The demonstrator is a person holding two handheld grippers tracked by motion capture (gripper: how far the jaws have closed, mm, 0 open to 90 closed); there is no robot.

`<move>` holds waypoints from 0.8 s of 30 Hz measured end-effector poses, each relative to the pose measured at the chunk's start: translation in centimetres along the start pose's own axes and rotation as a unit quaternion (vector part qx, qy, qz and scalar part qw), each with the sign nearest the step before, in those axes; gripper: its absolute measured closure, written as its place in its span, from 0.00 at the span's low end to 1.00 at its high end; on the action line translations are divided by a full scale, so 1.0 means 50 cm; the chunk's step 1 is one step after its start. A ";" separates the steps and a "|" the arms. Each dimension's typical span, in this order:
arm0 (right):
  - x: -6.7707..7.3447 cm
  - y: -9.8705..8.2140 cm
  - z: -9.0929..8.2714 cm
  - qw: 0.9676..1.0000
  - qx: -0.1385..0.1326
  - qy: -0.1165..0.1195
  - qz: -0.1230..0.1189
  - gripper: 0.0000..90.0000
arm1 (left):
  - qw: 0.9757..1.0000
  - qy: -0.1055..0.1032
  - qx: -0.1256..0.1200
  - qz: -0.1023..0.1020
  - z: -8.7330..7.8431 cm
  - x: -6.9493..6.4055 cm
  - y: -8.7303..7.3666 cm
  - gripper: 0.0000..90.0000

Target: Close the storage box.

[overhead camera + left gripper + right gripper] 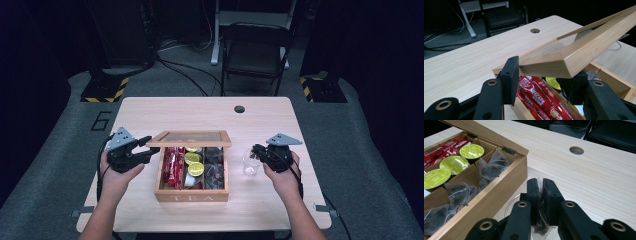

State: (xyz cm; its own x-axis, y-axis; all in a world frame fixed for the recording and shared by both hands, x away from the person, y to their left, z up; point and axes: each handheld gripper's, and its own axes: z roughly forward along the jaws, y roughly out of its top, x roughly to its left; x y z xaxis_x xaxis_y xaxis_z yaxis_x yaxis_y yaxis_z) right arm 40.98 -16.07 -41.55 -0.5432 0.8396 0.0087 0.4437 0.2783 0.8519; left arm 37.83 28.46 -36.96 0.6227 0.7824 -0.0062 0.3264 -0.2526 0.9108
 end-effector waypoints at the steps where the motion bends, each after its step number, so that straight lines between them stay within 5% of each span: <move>1: 0.000 0.000 0.000 1.000 0.000 0.000 0.000 0.93 | 1.000 0.000 0.000 0.000 0.000 0.000 0.000 0.59; 24: 0.018 -0.015 0.030 1.000 0.023 0.007 -0.002 0.89 | 1.000 0.000 0.001 0.001 0.000 0.000 0.000 0.58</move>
State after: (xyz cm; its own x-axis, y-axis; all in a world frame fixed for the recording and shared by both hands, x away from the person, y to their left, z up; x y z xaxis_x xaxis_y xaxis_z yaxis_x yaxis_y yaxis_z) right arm 41.23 -14.83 -42.94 -0.5544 0.8322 0.0119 0.4729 0.3032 0.8273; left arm 37.82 28.46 -36.96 0.6235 0.7818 -0.0053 0.3272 -0.2547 0.9100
